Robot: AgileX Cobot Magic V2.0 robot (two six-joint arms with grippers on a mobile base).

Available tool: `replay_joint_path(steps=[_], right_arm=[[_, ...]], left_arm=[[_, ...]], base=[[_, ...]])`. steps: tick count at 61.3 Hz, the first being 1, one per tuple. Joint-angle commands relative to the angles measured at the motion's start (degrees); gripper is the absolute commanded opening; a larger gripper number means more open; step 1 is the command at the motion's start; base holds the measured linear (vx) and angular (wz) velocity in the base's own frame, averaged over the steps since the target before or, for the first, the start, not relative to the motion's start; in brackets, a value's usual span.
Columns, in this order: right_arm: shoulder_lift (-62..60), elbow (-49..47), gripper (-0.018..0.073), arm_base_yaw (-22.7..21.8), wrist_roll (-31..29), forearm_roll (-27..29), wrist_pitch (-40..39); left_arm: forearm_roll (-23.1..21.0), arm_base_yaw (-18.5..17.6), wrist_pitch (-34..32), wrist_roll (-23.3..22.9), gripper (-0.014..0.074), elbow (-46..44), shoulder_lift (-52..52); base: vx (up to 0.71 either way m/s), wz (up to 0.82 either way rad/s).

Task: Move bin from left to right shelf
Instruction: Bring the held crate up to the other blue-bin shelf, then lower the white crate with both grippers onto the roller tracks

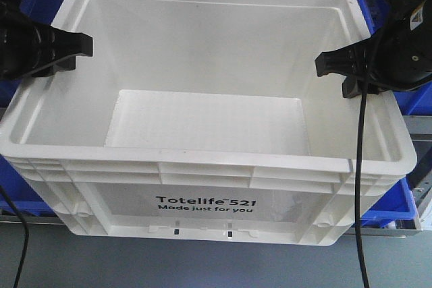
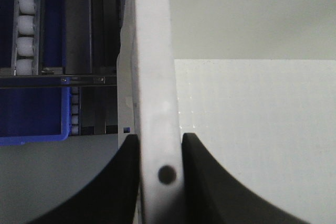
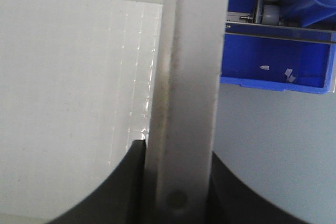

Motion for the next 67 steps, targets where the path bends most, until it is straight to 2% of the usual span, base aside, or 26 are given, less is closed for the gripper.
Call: replay_joint_path(steps=[1,67], right_arm=[[-2.49,-2.19,0.0024,-0.29,-1.54,-3.34,-2.82],[-2.49,-2.19,0.0024,-0.29,-1.54,-3.34,-2.82]], left_arm=[[2.65,0.05,-6.09,0.98,0.0099,-2.26,-2.02],[2.65,0.05,-6.09,0.98,0.0099,-2.26,-2.02]], base=[[0.08,0.14],[0.09,0.04]])
